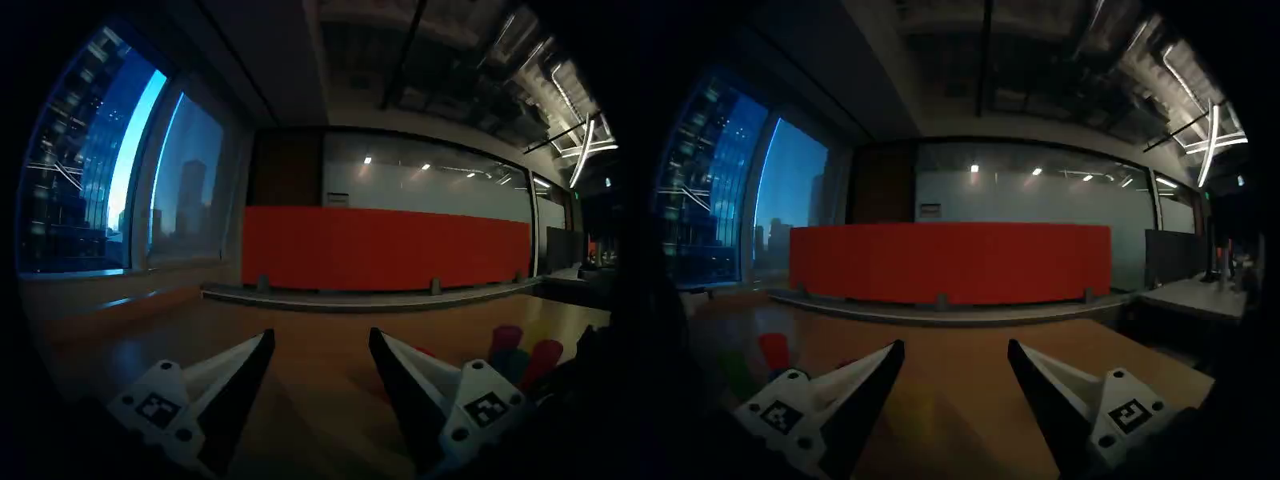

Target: Pour water

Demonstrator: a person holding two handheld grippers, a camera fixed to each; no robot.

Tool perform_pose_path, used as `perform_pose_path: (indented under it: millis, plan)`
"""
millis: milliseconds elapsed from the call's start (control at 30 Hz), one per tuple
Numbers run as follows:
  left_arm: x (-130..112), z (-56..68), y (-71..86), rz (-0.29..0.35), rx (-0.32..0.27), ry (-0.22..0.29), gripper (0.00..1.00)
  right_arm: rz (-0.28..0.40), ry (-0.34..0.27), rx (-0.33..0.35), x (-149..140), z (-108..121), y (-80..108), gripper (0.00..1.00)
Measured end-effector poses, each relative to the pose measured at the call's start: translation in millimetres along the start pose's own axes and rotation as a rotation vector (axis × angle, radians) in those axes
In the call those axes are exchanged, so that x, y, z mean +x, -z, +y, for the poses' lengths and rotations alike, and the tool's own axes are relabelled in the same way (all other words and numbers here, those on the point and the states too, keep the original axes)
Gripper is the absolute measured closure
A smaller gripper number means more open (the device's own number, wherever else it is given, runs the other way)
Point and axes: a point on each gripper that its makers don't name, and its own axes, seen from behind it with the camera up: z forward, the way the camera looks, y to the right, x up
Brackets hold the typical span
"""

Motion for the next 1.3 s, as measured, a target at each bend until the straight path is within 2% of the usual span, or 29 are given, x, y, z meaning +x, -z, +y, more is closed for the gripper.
perform_pose_path:
  millis: [200, 500, 800, 1100, 1300]
  plan:
    - [-8, -4.0, -4.6, -0.002, -0.011, 0.002, 0.13, -0.003, -0.001, -0.003, 1, 0, -1.2, 0.0]
    - [-18, -9.0, -12.0, -0.007, -0.008, -0.024, 0.13, -0.001, 0.011, -0.002, 5, -2, -3.4, 0.0]
    - [-28, -8.7, -16.5, -0.027, -0.013, -0.024, 0.13, -0.003, 0.021, -0.002, 8, -4, -4.4, 0.0]
    - [-36, -4.5, -19.7, -0.052, -0.021, -0.046, 0.13, -0.004, 0.021, 0.0, 9, -5, -4.9, 0.0]
    - [-35, -6.7, -20.1, -0.052, -0.012, -0.044, 0.13, -0.002, 0.02, -0.003, 11, -5, -3.3, 0.0]
